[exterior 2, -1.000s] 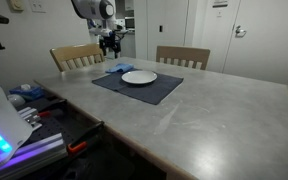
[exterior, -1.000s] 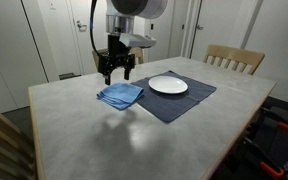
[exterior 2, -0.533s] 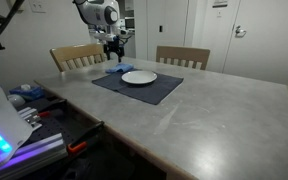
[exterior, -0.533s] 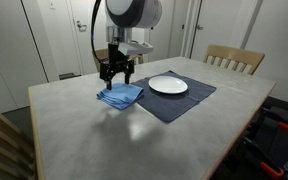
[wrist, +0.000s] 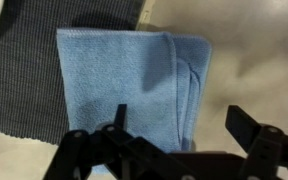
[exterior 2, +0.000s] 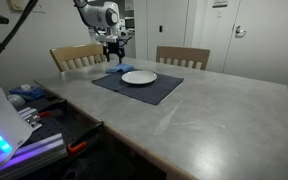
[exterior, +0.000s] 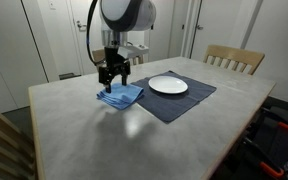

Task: Use the blue towel to wipe the white plate then put the blue towel on the table

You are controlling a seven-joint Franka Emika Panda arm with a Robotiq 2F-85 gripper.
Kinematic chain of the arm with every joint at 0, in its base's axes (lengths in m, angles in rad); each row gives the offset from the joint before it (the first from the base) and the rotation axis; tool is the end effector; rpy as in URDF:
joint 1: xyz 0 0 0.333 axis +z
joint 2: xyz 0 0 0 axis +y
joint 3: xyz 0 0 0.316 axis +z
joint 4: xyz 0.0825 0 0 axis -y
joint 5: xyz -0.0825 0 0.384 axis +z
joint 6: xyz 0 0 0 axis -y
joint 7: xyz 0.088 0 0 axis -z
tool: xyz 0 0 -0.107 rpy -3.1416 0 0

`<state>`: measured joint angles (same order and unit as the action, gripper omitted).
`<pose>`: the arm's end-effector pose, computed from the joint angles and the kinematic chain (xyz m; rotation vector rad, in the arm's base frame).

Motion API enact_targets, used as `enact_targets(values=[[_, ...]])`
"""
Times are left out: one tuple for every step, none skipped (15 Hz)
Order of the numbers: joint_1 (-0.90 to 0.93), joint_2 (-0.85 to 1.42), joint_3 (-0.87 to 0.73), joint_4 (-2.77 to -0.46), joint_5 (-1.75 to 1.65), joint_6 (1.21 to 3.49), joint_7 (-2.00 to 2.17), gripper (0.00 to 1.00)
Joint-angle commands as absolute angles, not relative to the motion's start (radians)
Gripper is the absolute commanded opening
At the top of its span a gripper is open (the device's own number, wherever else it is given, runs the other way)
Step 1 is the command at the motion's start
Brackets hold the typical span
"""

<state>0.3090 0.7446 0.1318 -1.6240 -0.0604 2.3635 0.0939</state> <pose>0.6291 0.2839 0.1883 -3.0472 -0.5471 0.0162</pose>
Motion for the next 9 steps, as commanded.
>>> enact_targets(values=[[0.326, 0.789, 0.097, -1.573, -0.112, 2.346, 0.100, 1.00], [0.332, 0.794, 0.083, -1.573, -0.129, 2.362, 0.116, 1.00], [0.331, 0.801, 0.077, -1.571, -0.136, 2.368, 0.123, 1.00], [0.328, 0.808, 0.076, -1.570, -0.134, 2.373, 0.129, 1.00], [0.327, 0.812, 0.075, -1.569, -0.130, 2.376, 0.136, 1.00], [0.326, 0.816, 0.076, -1.567, -0.125, 2.375, 0.138, 1.00], [0.321, 0.820, 0.083, -1.565, -0.117, 2.373, 0.136, 1.00], [0.321, 0.822, 0.085, -1.567, -0.114, 2.375, 0.138, 1.00], [0.322, 0.823, 0.088, -1.573, -0.111, 2.379, 0.141, 1.00]])
